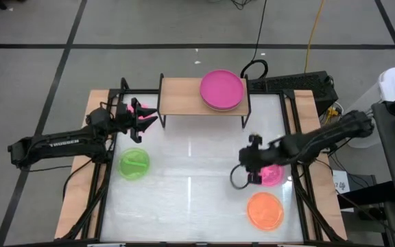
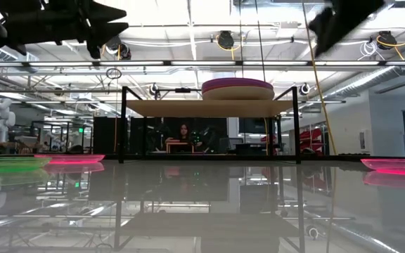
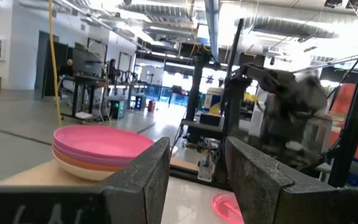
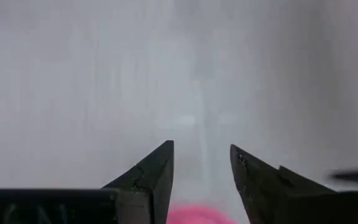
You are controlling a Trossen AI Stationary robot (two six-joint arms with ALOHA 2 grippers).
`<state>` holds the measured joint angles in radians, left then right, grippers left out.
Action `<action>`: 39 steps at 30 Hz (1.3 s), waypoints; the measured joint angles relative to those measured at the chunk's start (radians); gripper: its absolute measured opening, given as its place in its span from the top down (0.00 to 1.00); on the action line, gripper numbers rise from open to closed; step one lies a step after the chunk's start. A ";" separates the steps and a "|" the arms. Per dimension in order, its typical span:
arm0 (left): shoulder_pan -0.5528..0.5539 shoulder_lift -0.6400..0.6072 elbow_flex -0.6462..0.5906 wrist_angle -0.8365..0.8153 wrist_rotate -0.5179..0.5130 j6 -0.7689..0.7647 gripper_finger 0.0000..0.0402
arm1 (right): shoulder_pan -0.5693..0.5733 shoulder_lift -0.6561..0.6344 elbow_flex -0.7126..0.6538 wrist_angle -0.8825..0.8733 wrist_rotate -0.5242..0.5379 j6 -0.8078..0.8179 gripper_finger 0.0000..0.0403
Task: Place and stack plates onto a shelf
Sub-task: Put the right pink transparent plate on the shelf
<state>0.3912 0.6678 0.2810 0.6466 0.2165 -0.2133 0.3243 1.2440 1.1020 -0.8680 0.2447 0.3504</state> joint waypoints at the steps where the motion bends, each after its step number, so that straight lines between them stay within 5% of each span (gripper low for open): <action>1: 0.000 0.000 0.000 -0.006 0.000 -0.003 0.60 | 0.004 0.020 -0.019 0.000 -0.015 0.032 0.65; 8: 0.000 0.000 0.000 -0.047 0.000 -0.007 0.60 | 0.035 0.135 -0.125 0.008 -0.073 0.354 0.65; 19: 0.000 0.000 0.000 -0.052 -0.016 -0.007 0.60 | 0.090 0.243 -0.155 0.004 -0.115 0.607 0.65; 39: 0.000 0.000 0.000 -0.074 -0.017 -0.018 0.60 | 0.088 0.292 -0.160 -0.075 -0.062 0.671 0.65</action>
<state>0.3908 0.6674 0.2813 0.5726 0.1994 -0.2317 0.4126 1.5360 0.9421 -0.9428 0.1831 1.0218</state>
